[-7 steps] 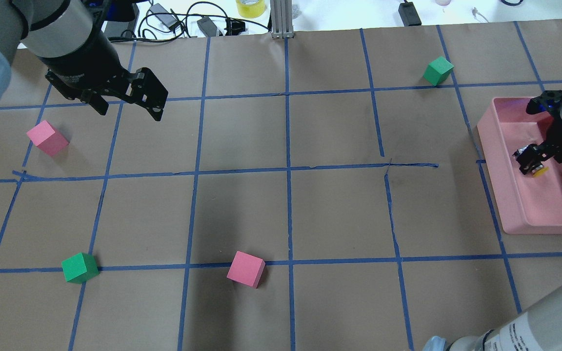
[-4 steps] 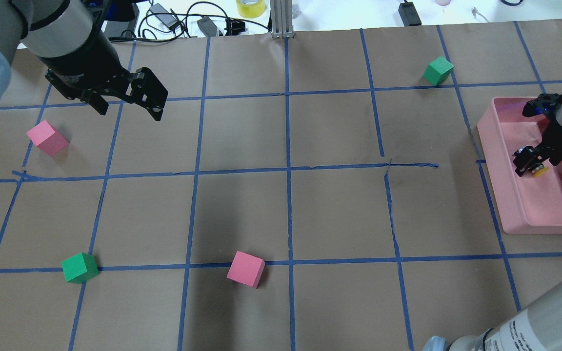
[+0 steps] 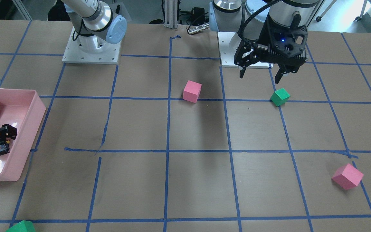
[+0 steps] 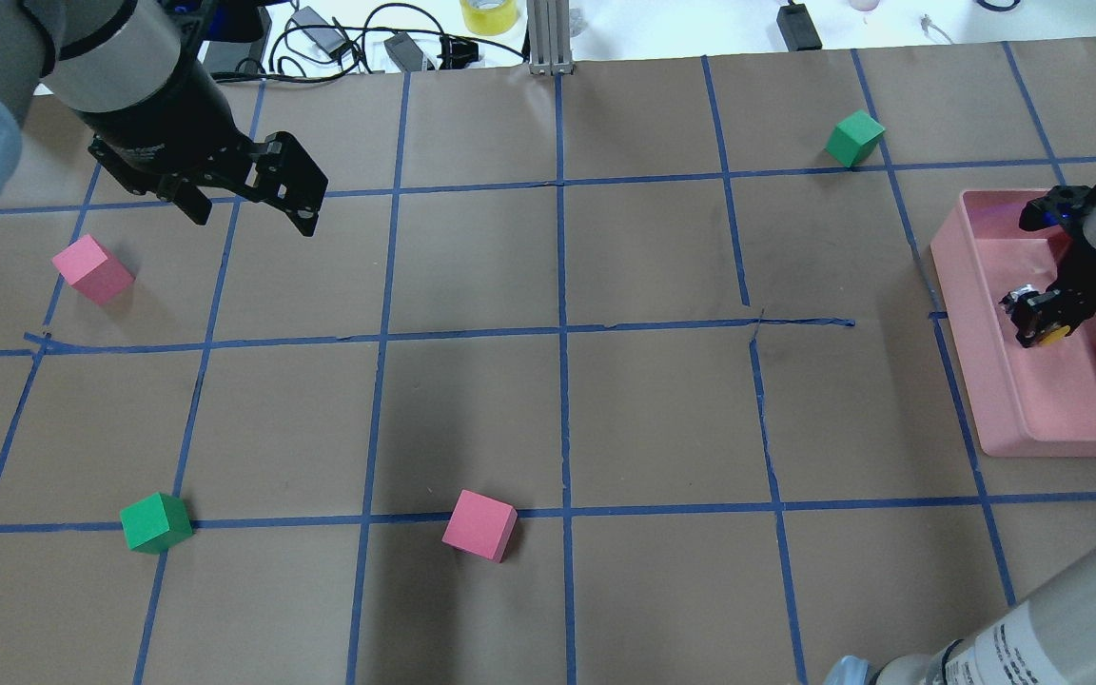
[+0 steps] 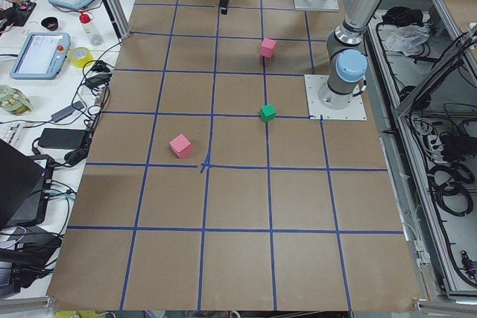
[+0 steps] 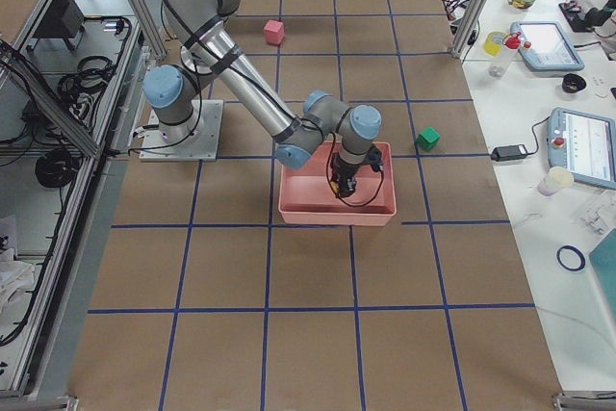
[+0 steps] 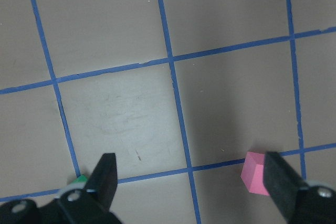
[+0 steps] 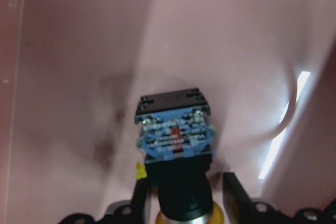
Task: Align button upright
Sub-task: 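Lift the switch out of the pink bin with the right gripper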
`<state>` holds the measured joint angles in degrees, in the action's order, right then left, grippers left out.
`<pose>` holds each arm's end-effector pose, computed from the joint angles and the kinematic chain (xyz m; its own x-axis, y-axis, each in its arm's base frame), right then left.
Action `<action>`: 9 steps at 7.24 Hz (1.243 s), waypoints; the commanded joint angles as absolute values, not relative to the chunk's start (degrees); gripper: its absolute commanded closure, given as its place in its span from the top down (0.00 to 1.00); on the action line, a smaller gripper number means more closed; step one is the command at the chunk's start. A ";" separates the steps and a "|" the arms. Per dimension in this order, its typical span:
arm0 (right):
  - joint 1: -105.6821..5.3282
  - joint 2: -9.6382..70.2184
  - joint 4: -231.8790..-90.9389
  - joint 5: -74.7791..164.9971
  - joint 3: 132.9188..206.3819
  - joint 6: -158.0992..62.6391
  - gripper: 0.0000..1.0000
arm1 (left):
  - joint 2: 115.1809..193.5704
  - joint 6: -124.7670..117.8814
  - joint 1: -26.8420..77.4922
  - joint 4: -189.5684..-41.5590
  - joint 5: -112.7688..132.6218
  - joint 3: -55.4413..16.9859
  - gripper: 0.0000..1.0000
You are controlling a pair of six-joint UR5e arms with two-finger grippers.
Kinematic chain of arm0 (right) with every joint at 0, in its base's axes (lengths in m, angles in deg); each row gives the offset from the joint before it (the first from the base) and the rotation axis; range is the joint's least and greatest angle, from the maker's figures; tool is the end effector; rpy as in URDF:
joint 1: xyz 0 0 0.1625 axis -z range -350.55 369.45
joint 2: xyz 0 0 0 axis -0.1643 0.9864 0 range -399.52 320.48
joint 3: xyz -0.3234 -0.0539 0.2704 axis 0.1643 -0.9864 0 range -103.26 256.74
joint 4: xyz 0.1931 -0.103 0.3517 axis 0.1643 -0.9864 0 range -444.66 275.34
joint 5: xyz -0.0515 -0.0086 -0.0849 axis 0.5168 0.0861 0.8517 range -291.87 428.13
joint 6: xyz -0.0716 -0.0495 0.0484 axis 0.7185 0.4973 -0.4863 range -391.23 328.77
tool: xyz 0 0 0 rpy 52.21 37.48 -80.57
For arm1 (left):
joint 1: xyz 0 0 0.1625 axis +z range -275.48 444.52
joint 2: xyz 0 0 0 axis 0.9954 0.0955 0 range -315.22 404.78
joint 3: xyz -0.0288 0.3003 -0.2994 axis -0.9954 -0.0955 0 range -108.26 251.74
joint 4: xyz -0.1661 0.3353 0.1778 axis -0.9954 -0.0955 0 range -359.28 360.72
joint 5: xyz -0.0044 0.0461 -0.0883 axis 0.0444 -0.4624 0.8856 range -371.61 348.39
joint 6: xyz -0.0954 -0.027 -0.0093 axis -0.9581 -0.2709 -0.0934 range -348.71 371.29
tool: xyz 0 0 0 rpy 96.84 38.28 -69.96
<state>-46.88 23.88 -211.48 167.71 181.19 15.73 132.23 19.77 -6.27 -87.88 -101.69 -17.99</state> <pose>-0.2233 -0.5461 0.1796 -0.9688 -0.2406 0.0593 -0.2275 0.9585 0.1717 -0.1398 -0.4777 0.5145 -0.9869 0.1607 -0.0123 0.1612 0.9842 -0.0726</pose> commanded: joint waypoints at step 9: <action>-57.93 35.80 -186.44 167.19 164.03 0.19 0.00 | 132.23 19.73 -6.27 -87.88 -101.69 -17.99 1.00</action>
<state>-54.97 35.44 -188.77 167.65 166.77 3.92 132.23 19.73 -6.27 -87.88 -101.69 -17.99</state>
